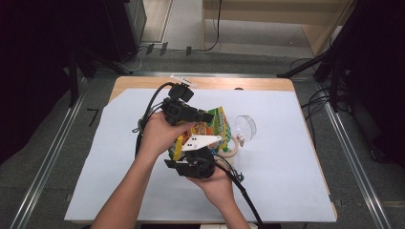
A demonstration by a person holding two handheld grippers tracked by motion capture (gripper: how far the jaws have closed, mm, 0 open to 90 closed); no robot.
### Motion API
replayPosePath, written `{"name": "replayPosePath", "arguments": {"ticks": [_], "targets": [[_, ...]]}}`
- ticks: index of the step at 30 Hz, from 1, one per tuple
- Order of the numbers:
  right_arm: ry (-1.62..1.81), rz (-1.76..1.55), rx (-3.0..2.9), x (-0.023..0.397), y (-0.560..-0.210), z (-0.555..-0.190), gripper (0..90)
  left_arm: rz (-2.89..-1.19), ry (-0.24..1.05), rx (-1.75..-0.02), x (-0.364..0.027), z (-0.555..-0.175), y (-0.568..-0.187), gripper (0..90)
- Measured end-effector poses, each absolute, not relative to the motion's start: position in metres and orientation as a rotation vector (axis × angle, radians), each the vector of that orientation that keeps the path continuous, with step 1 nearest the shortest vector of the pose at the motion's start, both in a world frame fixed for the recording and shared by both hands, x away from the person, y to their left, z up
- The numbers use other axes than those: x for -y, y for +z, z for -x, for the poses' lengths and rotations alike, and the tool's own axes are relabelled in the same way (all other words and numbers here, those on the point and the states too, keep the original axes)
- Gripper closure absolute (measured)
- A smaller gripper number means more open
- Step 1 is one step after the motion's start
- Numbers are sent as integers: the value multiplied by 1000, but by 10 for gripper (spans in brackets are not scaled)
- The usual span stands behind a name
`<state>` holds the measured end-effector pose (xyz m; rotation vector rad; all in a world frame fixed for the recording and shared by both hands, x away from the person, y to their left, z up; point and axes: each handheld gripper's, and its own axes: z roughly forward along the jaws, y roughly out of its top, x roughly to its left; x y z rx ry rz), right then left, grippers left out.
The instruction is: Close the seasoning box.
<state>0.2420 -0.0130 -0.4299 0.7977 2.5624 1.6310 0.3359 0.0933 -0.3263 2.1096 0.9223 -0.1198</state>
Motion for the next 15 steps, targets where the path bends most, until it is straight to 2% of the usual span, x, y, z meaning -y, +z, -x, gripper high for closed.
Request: {"name": "replayPosePath", "arguments": {"ticks": [15], "targets": [[1626,-797,-2563,13,-430,-242,728,-2109,-124,-922,-93,-336,-327,786]]}}
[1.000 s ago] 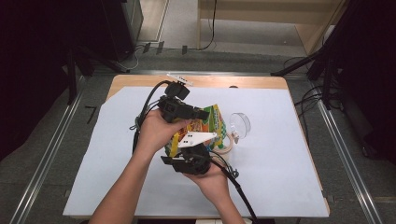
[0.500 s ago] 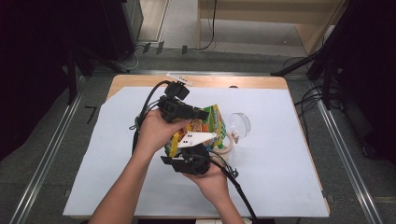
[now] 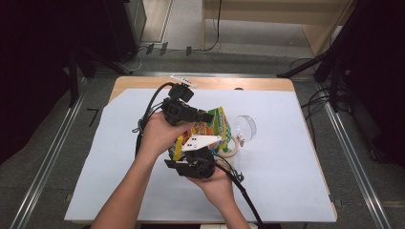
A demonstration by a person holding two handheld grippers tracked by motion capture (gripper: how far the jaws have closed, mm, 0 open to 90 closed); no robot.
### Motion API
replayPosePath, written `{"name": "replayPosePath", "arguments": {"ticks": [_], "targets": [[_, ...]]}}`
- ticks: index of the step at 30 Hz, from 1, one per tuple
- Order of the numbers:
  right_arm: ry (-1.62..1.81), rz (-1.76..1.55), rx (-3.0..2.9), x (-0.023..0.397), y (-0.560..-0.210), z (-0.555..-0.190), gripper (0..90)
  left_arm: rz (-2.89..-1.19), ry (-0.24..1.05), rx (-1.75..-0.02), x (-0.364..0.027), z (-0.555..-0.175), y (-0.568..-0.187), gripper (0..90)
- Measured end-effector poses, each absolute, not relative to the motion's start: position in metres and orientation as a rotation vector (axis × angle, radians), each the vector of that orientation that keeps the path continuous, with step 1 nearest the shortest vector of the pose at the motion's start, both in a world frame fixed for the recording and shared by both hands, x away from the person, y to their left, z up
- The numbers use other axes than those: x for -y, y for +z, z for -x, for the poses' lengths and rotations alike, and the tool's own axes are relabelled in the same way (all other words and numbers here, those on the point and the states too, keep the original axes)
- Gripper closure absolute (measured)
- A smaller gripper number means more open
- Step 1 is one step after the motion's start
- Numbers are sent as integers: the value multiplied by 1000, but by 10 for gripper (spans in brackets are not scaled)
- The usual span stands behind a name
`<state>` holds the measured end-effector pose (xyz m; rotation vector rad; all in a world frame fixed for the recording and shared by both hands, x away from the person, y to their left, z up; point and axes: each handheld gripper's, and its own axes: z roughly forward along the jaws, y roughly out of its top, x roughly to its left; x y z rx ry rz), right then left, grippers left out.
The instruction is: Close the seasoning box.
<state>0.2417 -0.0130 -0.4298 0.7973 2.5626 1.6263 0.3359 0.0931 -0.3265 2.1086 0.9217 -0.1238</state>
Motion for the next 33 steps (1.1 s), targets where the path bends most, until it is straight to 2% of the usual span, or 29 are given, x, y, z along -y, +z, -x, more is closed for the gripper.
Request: {"name": "replayPosePath", "arguments": {"ticks": [33], "targets": [[1628,-795,-2556,12,-428,-241,728,-2107,-117,-919,-94,-335,-324,785]]}}
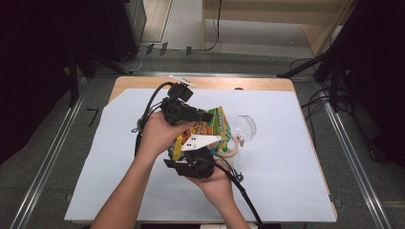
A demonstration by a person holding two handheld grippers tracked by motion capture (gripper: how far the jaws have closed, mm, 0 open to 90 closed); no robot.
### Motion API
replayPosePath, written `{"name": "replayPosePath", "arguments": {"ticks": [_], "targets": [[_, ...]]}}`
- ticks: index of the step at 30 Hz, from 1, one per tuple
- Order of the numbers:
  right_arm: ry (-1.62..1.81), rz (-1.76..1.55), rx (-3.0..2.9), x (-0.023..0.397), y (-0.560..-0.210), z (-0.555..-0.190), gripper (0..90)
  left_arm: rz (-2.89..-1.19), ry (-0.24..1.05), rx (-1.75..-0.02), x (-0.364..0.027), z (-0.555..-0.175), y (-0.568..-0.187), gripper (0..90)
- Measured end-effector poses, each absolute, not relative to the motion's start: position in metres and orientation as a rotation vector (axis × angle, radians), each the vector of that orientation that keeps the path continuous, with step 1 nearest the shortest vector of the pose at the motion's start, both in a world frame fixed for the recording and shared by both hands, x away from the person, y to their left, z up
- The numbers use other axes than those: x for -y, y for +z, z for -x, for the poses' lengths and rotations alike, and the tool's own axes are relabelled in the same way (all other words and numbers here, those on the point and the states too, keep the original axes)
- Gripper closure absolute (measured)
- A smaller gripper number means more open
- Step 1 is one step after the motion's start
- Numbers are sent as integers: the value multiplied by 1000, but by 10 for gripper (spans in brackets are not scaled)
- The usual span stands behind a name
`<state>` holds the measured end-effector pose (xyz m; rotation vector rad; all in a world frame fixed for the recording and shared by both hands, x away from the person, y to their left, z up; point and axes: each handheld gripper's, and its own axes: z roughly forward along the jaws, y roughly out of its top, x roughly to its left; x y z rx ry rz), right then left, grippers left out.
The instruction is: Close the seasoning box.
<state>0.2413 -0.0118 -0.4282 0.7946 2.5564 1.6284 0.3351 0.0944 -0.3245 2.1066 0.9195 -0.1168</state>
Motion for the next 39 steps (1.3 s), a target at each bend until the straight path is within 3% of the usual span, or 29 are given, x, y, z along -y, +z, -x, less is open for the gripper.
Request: {"name": "replayPosePath", "arguments": {"ticks": [39], "targets": [[1636,-811,-2558,11,-427,-240,730,-2114,-108,-913,-92,-332,-323,783]]}}
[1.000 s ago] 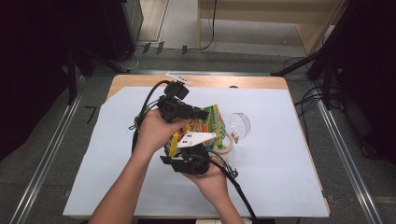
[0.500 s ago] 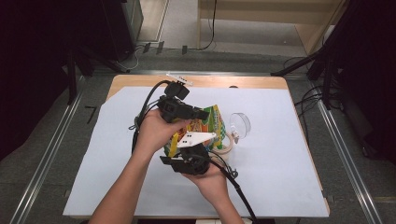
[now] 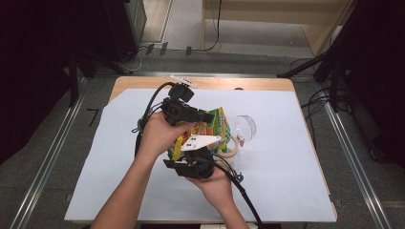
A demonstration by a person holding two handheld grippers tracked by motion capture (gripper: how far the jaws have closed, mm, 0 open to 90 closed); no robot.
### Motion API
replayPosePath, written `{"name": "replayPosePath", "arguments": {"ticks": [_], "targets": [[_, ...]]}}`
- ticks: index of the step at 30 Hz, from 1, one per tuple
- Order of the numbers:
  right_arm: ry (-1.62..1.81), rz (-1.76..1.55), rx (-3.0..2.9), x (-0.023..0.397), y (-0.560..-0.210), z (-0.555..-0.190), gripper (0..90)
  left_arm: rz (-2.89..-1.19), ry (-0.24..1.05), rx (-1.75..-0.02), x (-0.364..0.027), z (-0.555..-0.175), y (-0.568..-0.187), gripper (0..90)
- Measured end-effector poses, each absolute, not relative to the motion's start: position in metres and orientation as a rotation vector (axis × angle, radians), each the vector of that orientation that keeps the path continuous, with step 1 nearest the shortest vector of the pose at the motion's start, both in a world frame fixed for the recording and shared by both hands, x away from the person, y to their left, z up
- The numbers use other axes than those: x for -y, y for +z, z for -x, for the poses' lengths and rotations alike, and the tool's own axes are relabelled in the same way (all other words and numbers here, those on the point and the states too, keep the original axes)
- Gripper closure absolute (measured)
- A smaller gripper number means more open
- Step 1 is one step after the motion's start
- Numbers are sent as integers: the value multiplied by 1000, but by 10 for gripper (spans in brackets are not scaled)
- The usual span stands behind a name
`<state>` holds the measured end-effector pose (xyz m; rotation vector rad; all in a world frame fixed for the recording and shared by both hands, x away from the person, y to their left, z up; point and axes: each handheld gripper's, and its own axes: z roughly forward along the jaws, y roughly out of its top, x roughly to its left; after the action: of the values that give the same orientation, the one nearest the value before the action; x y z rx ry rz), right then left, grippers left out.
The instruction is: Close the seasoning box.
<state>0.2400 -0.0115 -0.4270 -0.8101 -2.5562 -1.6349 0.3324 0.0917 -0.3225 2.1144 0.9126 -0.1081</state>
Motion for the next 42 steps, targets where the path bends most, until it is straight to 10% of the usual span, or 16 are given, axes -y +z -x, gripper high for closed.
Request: {"name": "replayPosePath", "arguments": {"ticks": [42], "targets": [[-1661,823,2555,13,-428,-238,729,-2124,-97,-899,-89,-330,-321,781]]}}
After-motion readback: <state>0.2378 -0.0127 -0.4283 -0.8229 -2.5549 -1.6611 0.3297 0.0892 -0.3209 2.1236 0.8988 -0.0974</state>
